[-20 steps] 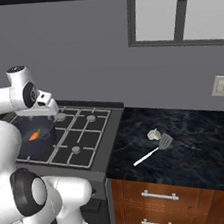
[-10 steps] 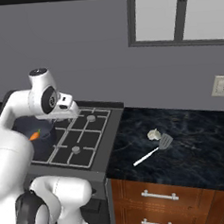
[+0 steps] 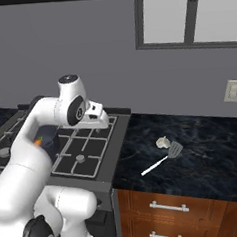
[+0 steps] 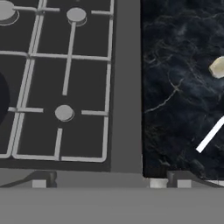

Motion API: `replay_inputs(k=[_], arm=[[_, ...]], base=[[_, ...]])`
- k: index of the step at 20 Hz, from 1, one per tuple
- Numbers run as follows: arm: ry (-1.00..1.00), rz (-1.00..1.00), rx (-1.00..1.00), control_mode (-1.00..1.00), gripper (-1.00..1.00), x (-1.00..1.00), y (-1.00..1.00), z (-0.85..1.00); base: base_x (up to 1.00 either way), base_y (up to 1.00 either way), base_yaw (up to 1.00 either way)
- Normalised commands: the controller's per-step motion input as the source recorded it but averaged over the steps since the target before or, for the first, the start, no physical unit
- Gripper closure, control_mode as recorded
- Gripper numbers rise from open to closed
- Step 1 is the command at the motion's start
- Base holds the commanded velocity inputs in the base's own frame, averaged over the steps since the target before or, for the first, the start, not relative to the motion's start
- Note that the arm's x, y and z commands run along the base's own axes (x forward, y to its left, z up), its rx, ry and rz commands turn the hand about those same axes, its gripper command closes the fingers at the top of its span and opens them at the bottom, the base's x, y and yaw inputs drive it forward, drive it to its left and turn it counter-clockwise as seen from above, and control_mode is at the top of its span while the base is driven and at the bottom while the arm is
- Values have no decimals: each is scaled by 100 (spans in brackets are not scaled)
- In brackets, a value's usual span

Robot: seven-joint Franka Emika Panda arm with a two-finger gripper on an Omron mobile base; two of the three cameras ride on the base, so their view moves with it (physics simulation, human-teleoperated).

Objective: Put the carrot and garlic in the pot. Retrieve the spatula and lightly stir the vegetables in the pot.

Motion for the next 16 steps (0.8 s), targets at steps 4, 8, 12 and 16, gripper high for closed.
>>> replay_inputs(k=[4,8,12,16], arm=[[0,-18,0,-100,-100,11,-75,0],[3,-25,-1,-100,-100,23,-71,0],[5,-25,0,-100,-100,28,-70,-2],[1,-21,0,-100,-100,32,-62,-9]], base=[[0,0,0],[0,0,0],[0,0,0],[0,0,0]])
